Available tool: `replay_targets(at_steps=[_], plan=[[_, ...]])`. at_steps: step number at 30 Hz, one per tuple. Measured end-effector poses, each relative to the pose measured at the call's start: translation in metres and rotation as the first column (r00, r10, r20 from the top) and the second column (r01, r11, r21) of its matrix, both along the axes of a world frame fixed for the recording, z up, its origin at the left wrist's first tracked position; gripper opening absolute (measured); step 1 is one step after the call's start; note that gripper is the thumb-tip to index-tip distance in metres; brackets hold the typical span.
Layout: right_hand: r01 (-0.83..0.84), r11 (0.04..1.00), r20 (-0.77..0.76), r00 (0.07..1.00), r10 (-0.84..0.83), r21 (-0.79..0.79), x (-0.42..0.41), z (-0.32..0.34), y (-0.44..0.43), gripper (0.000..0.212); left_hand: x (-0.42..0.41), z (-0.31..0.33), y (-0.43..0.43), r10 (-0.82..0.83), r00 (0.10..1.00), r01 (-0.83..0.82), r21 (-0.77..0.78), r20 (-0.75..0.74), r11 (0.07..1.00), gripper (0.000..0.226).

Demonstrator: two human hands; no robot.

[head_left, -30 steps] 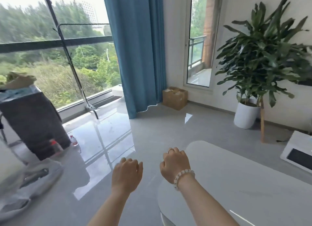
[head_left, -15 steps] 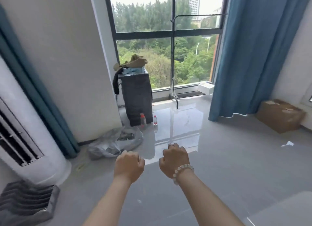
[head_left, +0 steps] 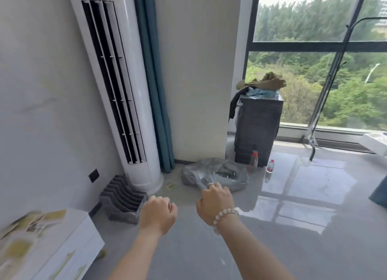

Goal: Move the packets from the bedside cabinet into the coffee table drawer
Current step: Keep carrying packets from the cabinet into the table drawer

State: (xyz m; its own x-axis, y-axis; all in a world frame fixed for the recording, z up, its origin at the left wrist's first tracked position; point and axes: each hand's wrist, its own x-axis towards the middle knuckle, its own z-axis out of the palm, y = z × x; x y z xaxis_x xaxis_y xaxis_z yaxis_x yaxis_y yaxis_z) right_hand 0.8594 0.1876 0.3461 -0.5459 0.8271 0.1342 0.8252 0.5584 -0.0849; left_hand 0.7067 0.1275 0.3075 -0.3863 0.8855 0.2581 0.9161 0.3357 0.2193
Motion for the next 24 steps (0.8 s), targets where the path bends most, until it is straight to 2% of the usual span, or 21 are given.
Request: replay_targets(at_steps=[7, 18, 21, 23, 24], plan=[[-0.227, 0.973, 0.009, 0.974, 0.227, -0.04, -0.095, -0.008, 0.033, 0.036, -0.081, -0.009, -0.006, 0.2, 0.978, -0.201, -0.001, 0.061, 0.98, 0.039], [-0.508, 0.854, -0.019, 0.861, 0.509, -0.111, -0.238, -0.014, 0.061, 0.034, -0.179, -0.007, -0.016, 0.442, 0.896, -0.441, 0.021, -0.051, 0.897, 0.052], [-0.571, 0.811, -0.024, 0.819, 0.573, -0.127, -0.275, -0.017, 0.064, 0.034, -0.201, -0.007, -0.021, 0.527, 0.846, -0.529, 0.005, -0.083, 0.849, 0.051], [-0.613, 0.778, -0.016, 0.786, 0.618, -0.138, -0.297, -0.021, 0.062, 0.033, -0.216, -0.011, -0.031, 0.556, 0.83, -0.558, -0.059, -0.045, 0.828, 0.054], [-0.634, 0.76, -0.012, 0.769, 0.639, -0.142, -0.309, -0.024, 0.059, 0.034, -0.223, -0.015, -0.038, 0.579, 0.811, -0.584, -0.06, -0.08, 0.81, 0.053]])
